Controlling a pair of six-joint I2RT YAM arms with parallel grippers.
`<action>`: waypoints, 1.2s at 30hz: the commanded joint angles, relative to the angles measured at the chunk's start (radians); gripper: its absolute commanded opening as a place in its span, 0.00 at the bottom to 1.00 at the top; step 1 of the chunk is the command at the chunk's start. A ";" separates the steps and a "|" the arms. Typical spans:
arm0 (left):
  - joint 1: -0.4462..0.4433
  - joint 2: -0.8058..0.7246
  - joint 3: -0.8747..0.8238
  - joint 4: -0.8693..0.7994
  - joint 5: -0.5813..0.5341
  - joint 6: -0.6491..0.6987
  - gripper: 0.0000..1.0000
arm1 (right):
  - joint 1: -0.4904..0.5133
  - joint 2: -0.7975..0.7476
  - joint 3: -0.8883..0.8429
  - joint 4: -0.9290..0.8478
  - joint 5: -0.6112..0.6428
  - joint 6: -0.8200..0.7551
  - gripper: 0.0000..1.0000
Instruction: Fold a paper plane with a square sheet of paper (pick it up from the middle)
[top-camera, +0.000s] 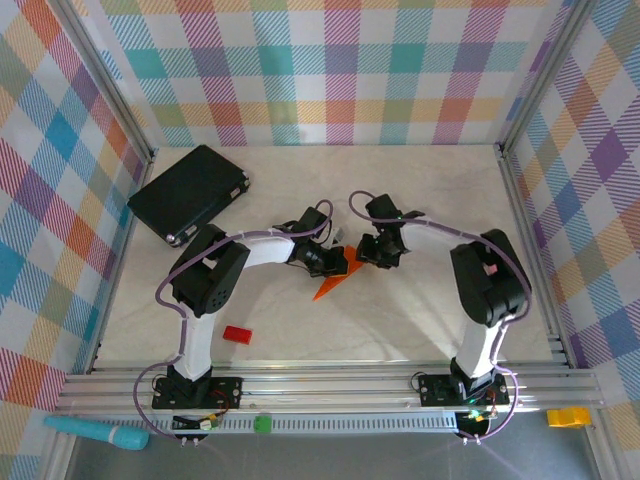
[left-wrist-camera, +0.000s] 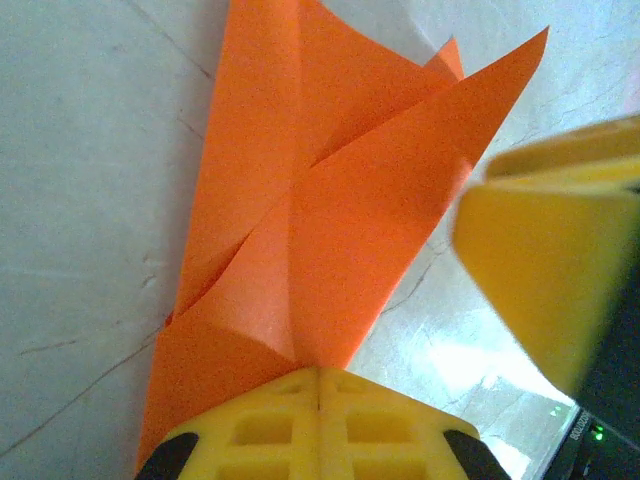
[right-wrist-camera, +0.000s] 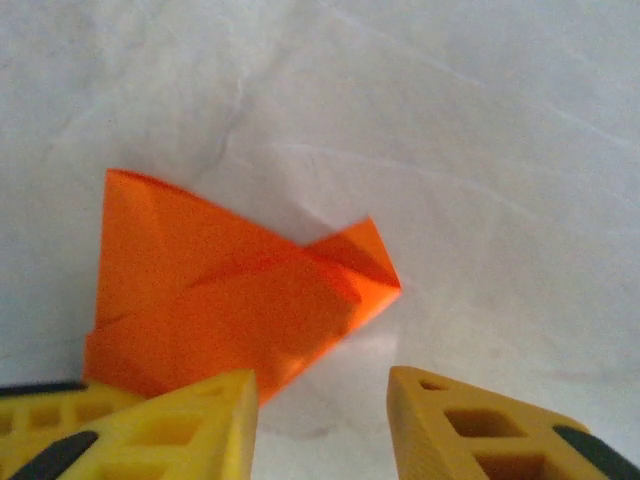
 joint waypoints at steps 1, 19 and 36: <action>-0.006 0.038 -0.058 -0.103 -0.082 0.025 0.00 | -0.006 -0.105 -0.046 0.095 -0.063 -0.002 0.41; -0.006 0.035 -0.068 -0.096 -0.084 0.017 0.00 | -0.003 0.011 -0.150 0.364 -0.259 0.091 0.02; -0.006 0.018 -0.125 -0.064 -0.088 -0.002 0.00 | -0.127 0.094 -0.225 0.452 -0.243 0.047 0.01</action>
